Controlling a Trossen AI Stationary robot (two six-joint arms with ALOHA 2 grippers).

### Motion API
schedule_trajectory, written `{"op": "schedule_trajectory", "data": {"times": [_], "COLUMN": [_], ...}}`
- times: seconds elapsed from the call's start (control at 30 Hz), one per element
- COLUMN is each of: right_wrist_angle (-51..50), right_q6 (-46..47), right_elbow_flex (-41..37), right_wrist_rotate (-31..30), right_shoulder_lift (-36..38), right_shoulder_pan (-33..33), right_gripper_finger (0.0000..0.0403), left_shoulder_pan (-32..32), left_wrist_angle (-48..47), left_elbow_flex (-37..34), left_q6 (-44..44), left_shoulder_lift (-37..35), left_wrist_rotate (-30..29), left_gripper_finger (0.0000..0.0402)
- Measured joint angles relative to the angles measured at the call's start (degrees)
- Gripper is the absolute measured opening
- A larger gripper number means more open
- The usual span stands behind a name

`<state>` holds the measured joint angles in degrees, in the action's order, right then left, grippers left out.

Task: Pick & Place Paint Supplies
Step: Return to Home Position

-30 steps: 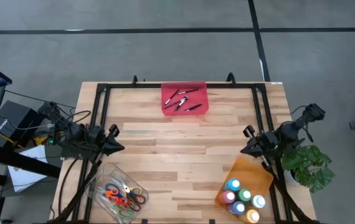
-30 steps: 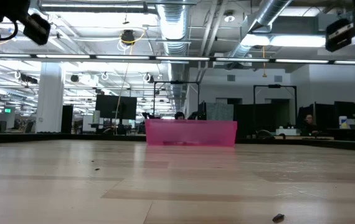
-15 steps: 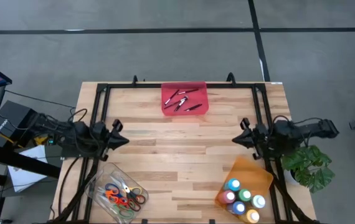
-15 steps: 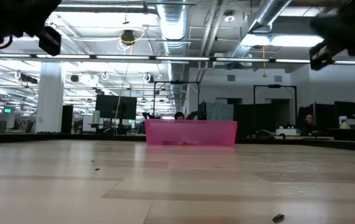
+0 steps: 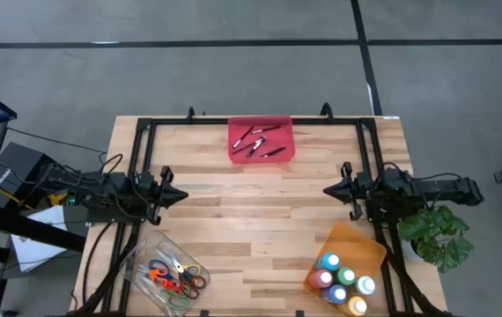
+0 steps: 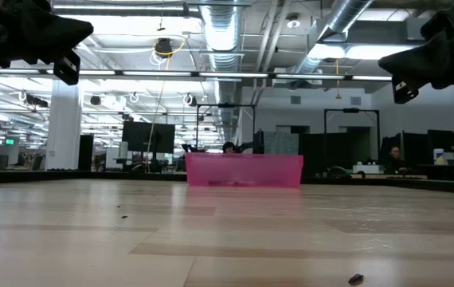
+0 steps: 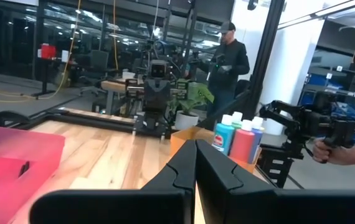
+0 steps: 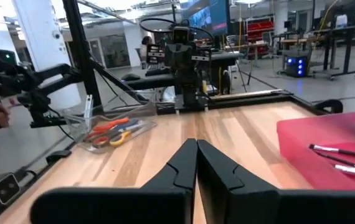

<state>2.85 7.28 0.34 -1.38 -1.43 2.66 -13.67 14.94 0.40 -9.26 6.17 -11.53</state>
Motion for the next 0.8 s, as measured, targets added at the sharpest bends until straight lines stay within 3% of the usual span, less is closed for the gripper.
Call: {"op": "schedule_trajectory", "data": {"times": [0.8], "right_wrist_angle": [-0.72], "right_q6": [-0.69], "right_elbow_flex": [0.00], "right_wrist_rotate": [-0.12], "right_shoulder_lift": [0.00], "right_shoulder_pan": [-0.96], "right_gripper_finger": [0.0008], "left_shoulder_pan": [-0.02], "left_wrist_angle": [0.07], "left_elbow_flex": [0.00], "left_q6": [-0.02], "left_shoulder_lift": [-0.02], "left_wrist_rotate": [0.00], "left_gripper_finger": [0.0000]}}
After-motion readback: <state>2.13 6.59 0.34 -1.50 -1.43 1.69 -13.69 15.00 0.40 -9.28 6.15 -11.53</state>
